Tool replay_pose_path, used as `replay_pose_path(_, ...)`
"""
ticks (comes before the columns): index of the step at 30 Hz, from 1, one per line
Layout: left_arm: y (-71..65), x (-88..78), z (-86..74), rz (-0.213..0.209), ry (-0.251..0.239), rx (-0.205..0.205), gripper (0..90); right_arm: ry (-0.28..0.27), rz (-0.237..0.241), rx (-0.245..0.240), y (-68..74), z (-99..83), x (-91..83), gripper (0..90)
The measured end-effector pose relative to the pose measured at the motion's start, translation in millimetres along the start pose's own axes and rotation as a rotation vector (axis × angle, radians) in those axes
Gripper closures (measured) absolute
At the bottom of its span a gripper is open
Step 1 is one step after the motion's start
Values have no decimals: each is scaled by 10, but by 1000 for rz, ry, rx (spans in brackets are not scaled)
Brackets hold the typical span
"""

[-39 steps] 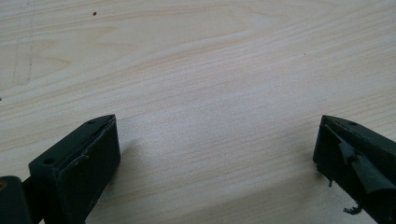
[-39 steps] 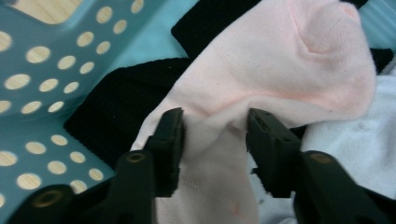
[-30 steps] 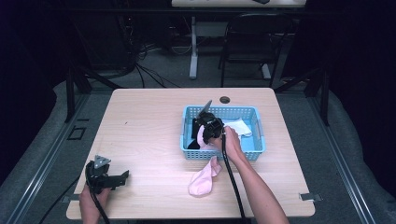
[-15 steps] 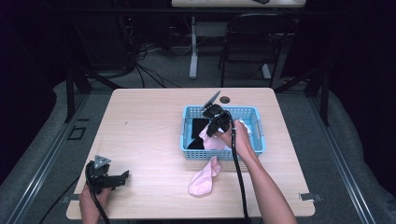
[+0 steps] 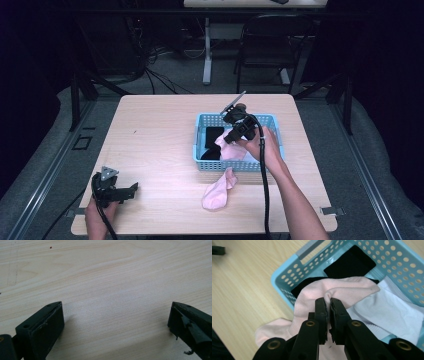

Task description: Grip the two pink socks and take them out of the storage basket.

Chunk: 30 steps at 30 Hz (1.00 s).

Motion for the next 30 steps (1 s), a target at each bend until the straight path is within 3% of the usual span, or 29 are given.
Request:
replay_pose_path(6,1,0,0,-1,1,-1,6,-28,-21,-53,108,-121,-267,850)
replay_pose_path(12,1,1,0,-3,1,-3,6,-59,-33,-73,175,-295,-451,848)
replay_pose_path(23,1,1,0,-3,2,-6,5,-71,-17,-63,177,-662,-538,846)
replay_pose_path(30,1,1,0,-4,2,-5,5,-64,-2,-47,198,-950,-456,844)
Point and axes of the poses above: each handheld gripper's, and its own axes: x roughly forward along the jaws, z roughly out of its top, y roughly to its left, the point moved 4 cm from there along x, roughly forward along the jaws, and after that the axes turned 8 degrees about x, right-handed, at the moved point
